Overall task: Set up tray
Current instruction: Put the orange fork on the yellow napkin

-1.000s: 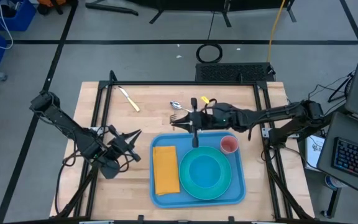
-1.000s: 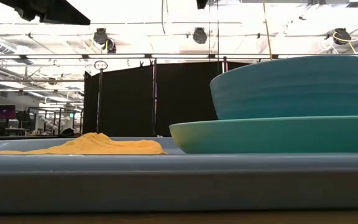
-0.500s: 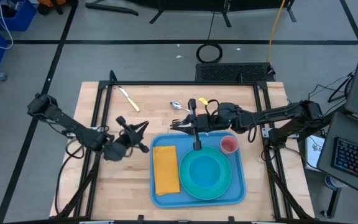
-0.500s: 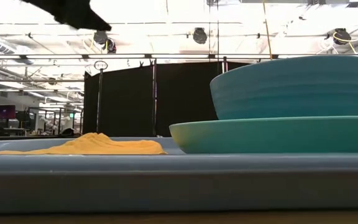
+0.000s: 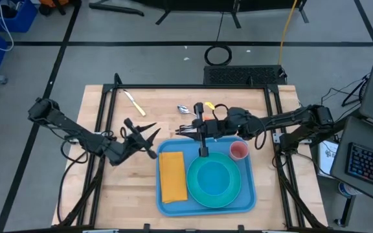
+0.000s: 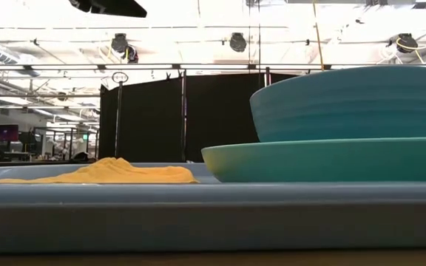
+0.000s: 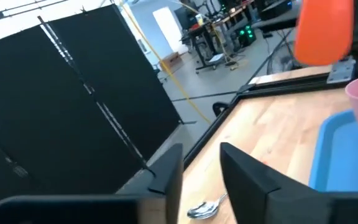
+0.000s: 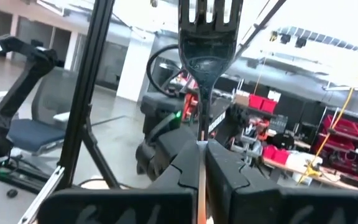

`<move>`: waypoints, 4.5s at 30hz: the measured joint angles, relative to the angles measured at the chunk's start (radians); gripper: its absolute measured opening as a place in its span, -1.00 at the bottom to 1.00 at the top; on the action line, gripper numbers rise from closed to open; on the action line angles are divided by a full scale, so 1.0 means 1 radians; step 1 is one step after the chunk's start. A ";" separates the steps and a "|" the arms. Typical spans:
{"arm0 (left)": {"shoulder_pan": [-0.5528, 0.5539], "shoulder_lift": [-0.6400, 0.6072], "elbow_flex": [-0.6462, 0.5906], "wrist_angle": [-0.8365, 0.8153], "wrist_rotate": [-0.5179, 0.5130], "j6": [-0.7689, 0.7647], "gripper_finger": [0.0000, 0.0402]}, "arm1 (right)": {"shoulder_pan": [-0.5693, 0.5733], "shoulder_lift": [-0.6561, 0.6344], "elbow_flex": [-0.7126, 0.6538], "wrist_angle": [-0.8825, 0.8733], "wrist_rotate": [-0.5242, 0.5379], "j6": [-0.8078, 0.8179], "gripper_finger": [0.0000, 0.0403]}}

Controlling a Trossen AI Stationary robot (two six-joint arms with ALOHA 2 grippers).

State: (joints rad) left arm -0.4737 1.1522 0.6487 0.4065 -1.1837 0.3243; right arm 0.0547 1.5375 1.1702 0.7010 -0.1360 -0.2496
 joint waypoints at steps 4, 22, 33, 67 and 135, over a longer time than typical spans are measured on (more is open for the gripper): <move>0.006 0.017 0.000 0.045 0.011 0.011 -0.21 | 0.000 0.001 0.000 0.034 0.001 -0.001 -1.00; 0.040 0.289 0.000 0.700 -0.102 0.484 -0.29 | -0.016 0.111 0.000 0.232 0.088 0.054 -1.00; 0.035 0.288 0.016 0.717 -0.024 0.490 -0.30 | -0.022 0.130 0.000 0.241 0.136 0.060 -1.00; 0.038 0.286 0.018 0.718 -0.083 0.502 -0.94 | -0.020 0.159 -0.001 0.206 0.167 0.043 -1.00; -0.106 0.381 -0.336 0.839 0.351 -1.042 -0.96 | -0.170 -0.135 0.001 -0.573 -0.135 0.221 -0.56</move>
State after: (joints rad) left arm -0.5796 1.5328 0.3122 1.2450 -0.8328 -0.7178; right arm -0.1156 1.4025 1.1709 0.1281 -0.2710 -0.0282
